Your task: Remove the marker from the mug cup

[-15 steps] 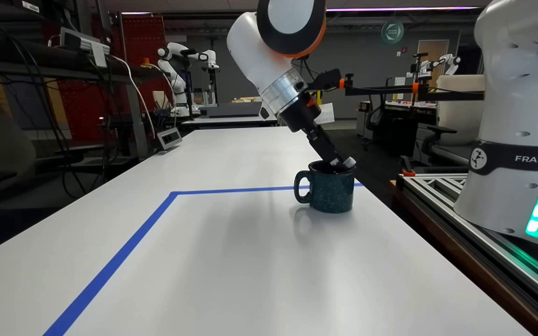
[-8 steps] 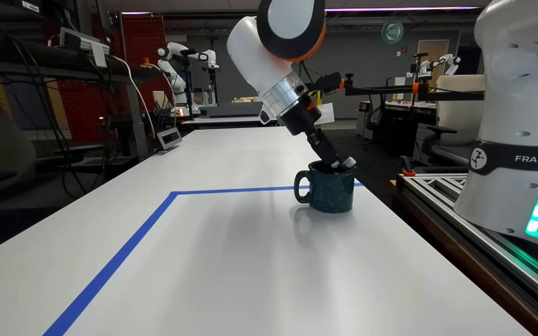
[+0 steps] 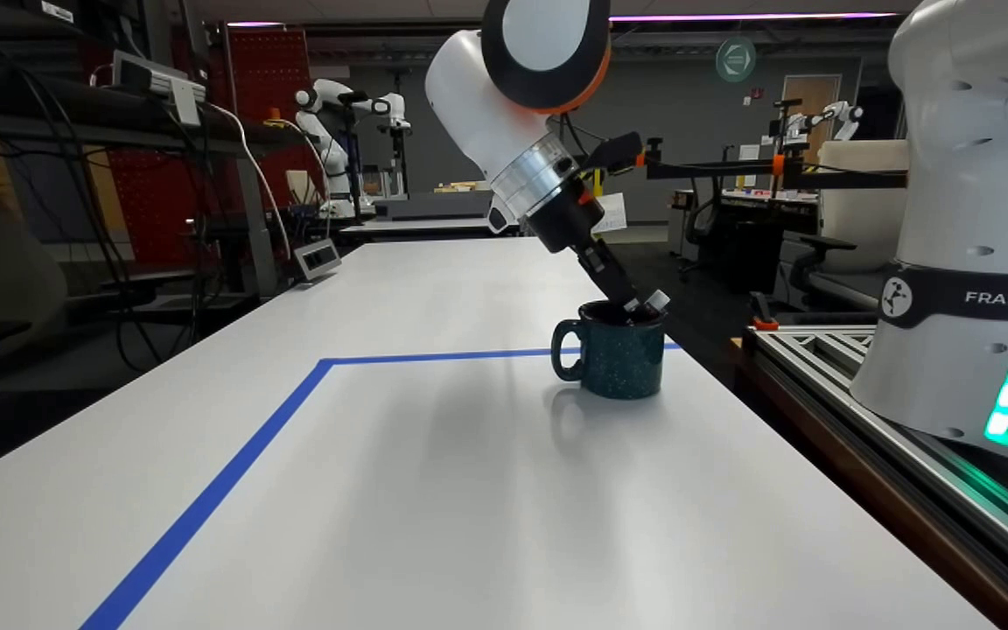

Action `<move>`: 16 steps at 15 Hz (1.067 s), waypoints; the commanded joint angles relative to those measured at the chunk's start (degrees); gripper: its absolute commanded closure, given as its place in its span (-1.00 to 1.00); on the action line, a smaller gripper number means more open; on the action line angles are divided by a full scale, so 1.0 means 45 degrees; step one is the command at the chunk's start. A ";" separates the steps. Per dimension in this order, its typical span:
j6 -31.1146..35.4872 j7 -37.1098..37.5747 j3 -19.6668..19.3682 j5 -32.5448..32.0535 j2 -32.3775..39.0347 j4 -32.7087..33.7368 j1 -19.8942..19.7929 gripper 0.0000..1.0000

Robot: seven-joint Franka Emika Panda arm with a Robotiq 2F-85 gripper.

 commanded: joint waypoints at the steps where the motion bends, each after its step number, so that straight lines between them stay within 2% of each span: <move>1: -0.1200 -0.0278 -0.0118 -0.0035 -0.1304 -0.0421 0.0142 0.90; 7: -0.3099 -0.0011 -0.0073 -0.0137 -0.3200 -0.0491 0.0202 0.90; 12: -0.2910 0.0436 0.0205 -0.0263 -0.4677 -0.0845 0.0502 0.90; 16: -0.1729 0.1327 0.0541 -0.0054 -0.4945 -0.0974 0.0843 0.90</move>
